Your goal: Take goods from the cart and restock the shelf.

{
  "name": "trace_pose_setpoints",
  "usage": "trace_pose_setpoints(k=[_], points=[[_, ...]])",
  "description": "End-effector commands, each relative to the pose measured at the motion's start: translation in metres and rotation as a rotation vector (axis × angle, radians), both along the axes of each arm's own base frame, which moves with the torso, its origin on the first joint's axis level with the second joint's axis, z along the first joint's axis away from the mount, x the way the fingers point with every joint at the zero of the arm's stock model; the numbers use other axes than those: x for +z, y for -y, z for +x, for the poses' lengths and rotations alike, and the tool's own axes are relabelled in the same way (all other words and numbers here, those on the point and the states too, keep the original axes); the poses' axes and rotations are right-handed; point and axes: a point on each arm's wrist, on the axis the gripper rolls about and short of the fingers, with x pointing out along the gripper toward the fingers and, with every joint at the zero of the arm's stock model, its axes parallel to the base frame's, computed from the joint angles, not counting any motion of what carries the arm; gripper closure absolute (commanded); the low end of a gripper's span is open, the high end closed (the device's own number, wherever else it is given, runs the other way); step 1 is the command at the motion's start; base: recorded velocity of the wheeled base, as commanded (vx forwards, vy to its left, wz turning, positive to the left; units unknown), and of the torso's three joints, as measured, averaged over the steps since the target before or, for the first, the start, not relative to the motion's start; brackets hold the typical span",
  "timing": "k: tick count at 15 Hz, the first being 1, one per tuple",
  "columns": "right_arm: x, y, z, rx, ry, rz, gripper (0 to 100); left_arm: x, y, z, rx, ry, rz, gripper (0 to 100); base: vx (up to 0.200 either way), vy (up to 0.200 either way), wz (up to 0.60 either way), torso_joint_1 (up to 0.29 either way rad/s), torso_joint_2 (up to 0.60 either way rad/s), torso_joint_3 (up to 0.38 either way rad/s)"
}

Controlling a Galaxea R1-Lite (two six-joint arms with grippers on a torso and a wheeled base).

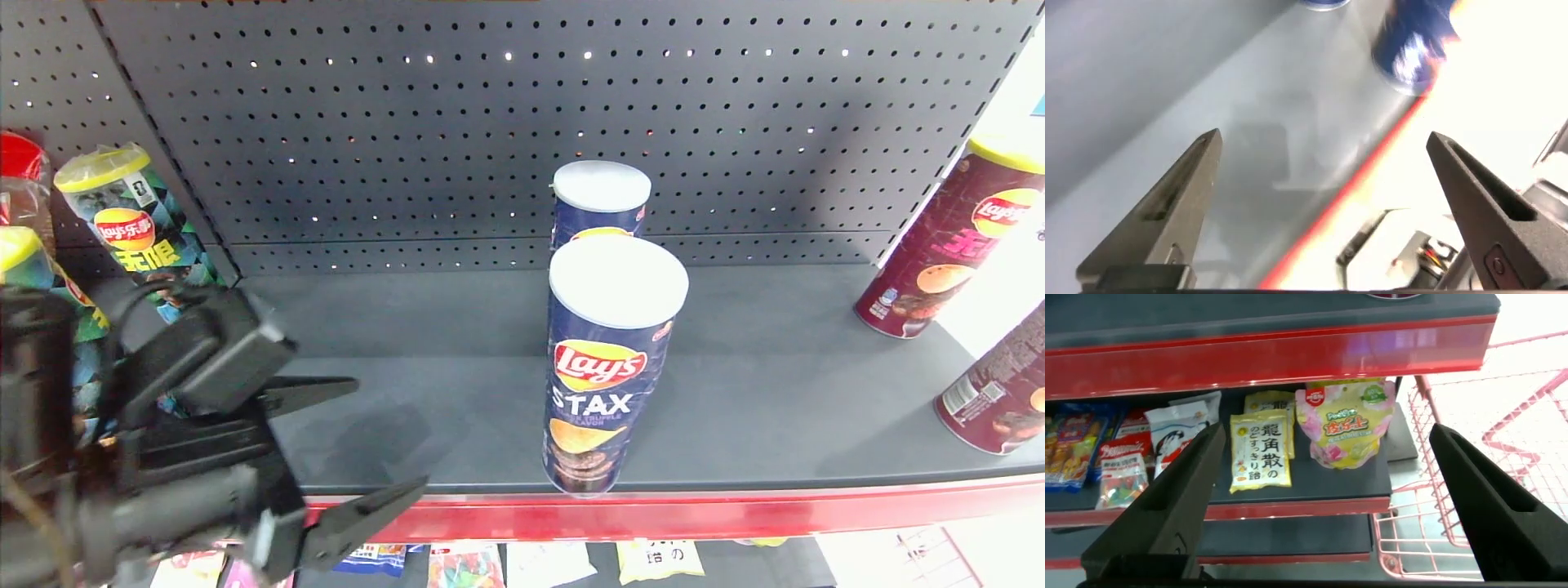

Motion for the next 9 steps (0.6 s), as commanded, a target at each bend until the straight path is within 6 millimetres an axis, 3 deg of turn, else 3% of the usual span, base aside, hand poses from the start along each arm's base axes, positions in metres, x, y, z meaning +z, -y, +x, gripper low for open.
trace_pose_setpoints(k=[1, 3, 5, 7, 9], points=[[0.000, 0.000, 0.000, 0.001, -0.003, -0.015, 0, -0.019, -0.076, -0.087, 0.244, 0.137, -0.098, 0, 0.000, 0.000, 0.00, 0.000, 0.00, 0.000], [0.000, 0.000, 0.001, 0.027, 0.012, -0.084, 0, -0.027, -0.099, -0.117, 0.484, 0.128, -0.139, 0, 0.000, 0.000, 0.00, 0.000, 0.00, 0.000], [0.008, -0.003, 0.001, 0.148, 0.076, -0.067, 0, -0.045, -0.109, -0.142, 0.717, 0.123, -0.134, 0, 0.000, 0.000, 0.00, 0.000, 0.00, 0.000], [0.008, -0.003, 0.001, 0.155, 0.076, -0.079, 0, -0.072, -0.109, -0.164, 0.881, 0.086, -0.103, 0, 0.000, 0.000, 0.00, 0.000, 0.00, 0.000], [-0.003, -0.004, 0.003, 0.159, 0.043, -0.089, 0, -0.089, -0.103, -0.169, 1.045, 0.072, -0.094, 0, 0.000, 0.000, 0.00, 0.000, 0.00, 0.000]])
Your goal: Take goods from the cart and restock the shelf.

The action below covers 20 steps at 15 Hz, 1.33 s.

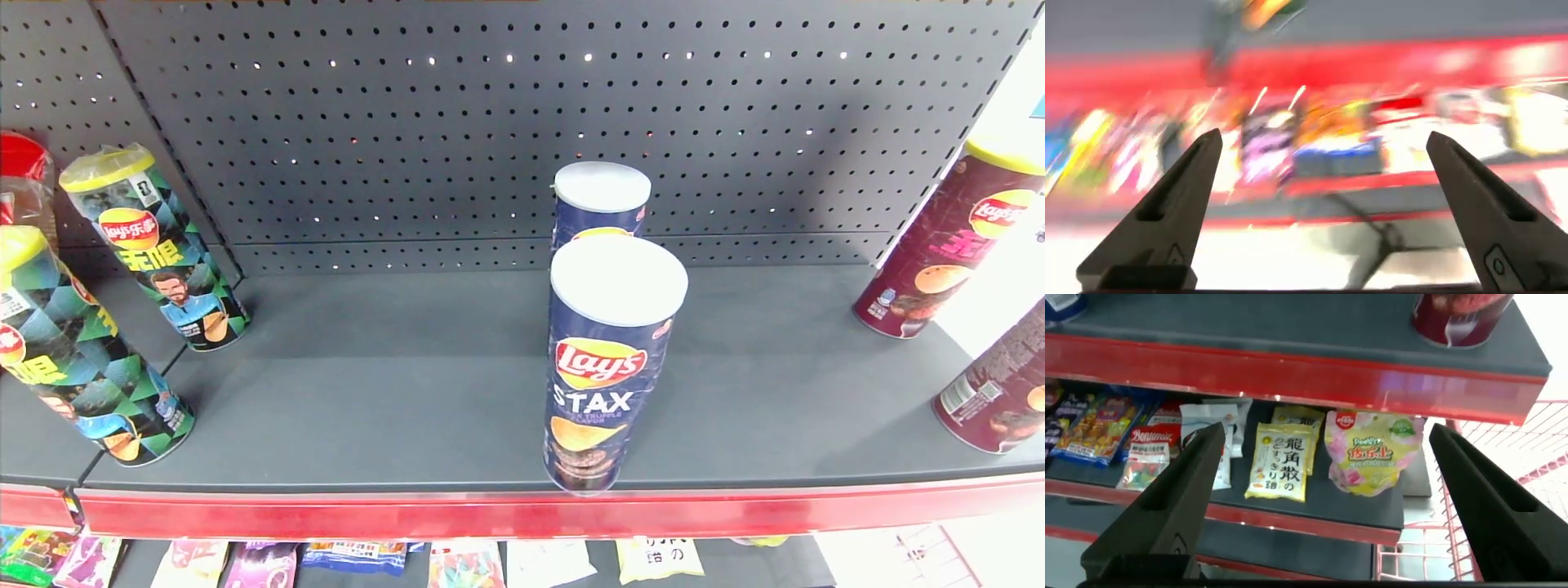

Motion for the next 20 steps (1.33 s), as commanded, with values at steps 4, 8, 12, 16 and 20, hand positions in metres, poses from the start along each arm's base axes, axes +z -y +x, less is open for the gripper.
trace_pose_setpoints(k=[4, 8, 12, 16, 20], points=[[-0.005, -0.002, 0.002, 0.054, 0.007, -0.010, 0, -0.041, 0.011, -0.013, -0.055, 0.190, -0.104, 0, 0.000, 0.000, 0.00, 0.000, 0.00, 0.000], [-0.010, 0.004, 0.006, -0.208, 0.050, 0.001, 0, -0.052, 0.007, -0.003, 0.025, 0.294, -0.050, 0, 0.000, 0.000, 0.00, 0.000, 0.00, 0.000], [-0.014, -0.001, 0.007, 0.014, 0.026, 0.039, 0, -0.056, 0.004, -0.001, 0.033, 0.284, 0.003, 0, 0.000, 0.000, 0.00, 0.000, 0.00, 0.000], [-0.016, 0.000, 0.007, -0.039, 0.005, 0.037, 0, -0.057, 0.001, -0.001, -0.179, 0.287, -0.035, 0, 0.000, 0.000, 0.00, 0.000, 0.00, 0.000], [-0.015, -0.001, 0.010, -0.120, -0.037, 0.027, 0, -0.056, 0.001, 0.000, -0.100, 0.273, -0.033, 0, 0.000, 0.000, 0.00, 0.000, 0.00, 0.000]])
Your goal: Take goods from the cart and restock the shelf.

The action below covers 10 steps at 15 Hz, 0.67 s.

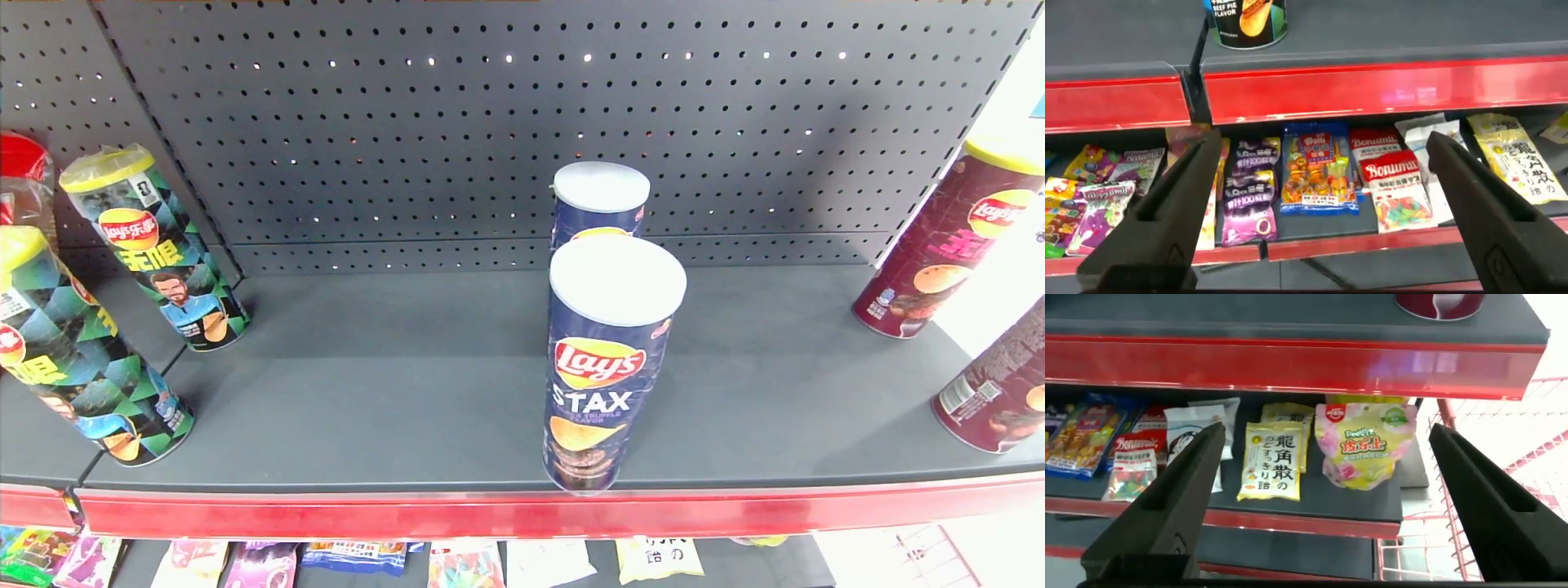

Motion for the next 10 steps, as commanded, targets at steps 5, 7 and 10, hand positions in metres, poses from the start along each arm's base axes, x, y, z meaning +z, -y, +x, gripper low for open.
trace_pose_setpoints(k=[5, 7, 10], points=[[-0.0003, -0.0005, -0.0014, -0.018, 0.019, -0.002, 0, -0.0019, 0.0017, -0.0072, 0.113, 0.093, -0.009, 0, 0.000, 0.000, 0.00, 0.000, 0.00, 0.000], [-0.0004, -0.0005, -0.0013, -0.023, 0.016, -0.003, 0, -0.0020, 0.0018, -0.0072, 0.111, 0.091, -0.009, 0, 0.000, 0.000, 0.00, 0.000, 0.00, 0.000], [-0.0003, -0.0031, -0.0014, -0.175, 0.017, -0.002, 0, -0.0020, 0.0018, -0.0072, 0.111, 0.091, -0.009, 0, 0.000, 0.000, 0.00, 0.000, 0.00, 0.000]])
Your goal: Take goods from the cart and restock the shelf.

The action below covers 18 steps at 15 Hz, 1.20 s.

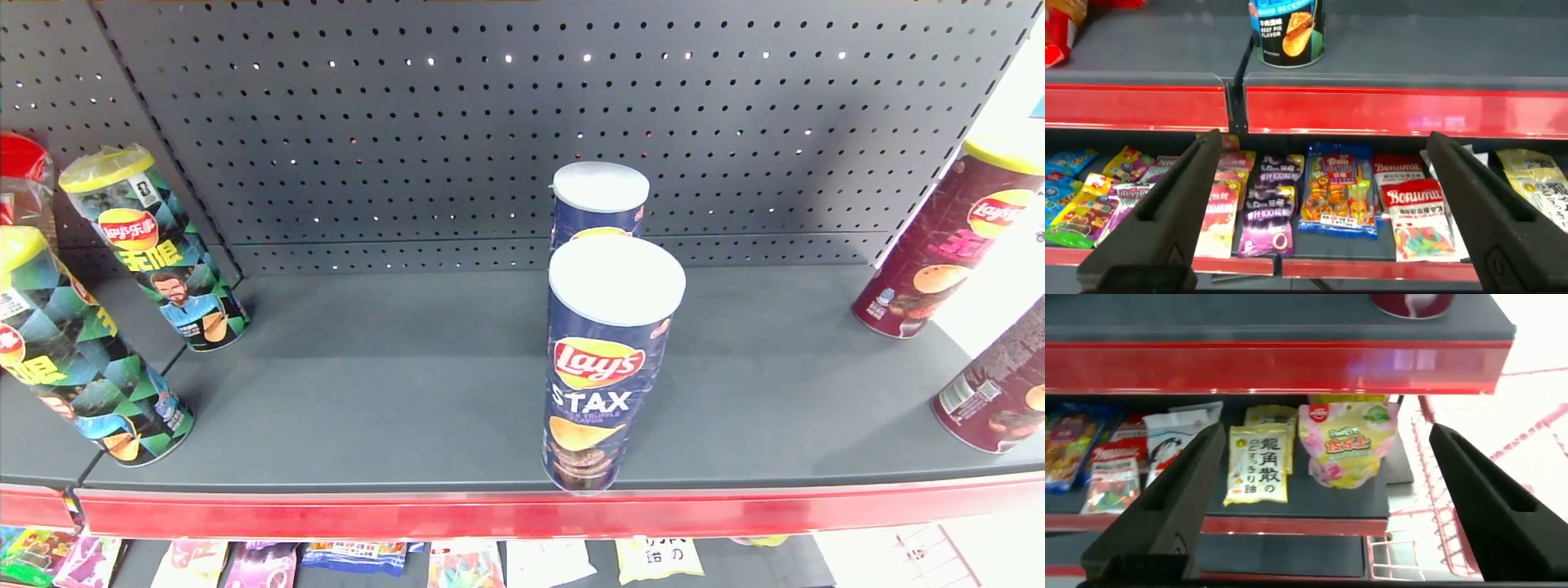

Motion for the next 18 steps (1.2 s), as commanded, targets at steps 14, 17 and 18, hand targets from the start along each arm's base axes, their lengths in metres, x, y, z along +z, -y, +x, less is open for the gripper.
trace_pose_setpoints(k=[14, 17, 18], points=[[-0.0019, -0.0006, -0.0075, 0.022, 0.098, 0.002, 0, -0.0001, 0.0001, -0.0003, -0.002, 0.003, 0.003, 0, -0.029, 0.000, 0.00, 0.000, 0.00, 0.000], [-0.0019, -0.0006, -0.0075, 0.022, 0.098, 0.002, 0, -0.0001, 0.0000, -0.0003, 0.000, 0.003, 0.003, 0, -0.200, 0.000, 0.00, 0.006, 0.00, 0.001], [-0.0019, -0.0006, -0.0075, 0.022, 0.098, 0.002, 0, -0.0001, 0.0000, -0.0003, 0.000, 0.003, 0.003, 0, -0.200, 0.000, 0.00, -0.007, 0.00, 0.007]])
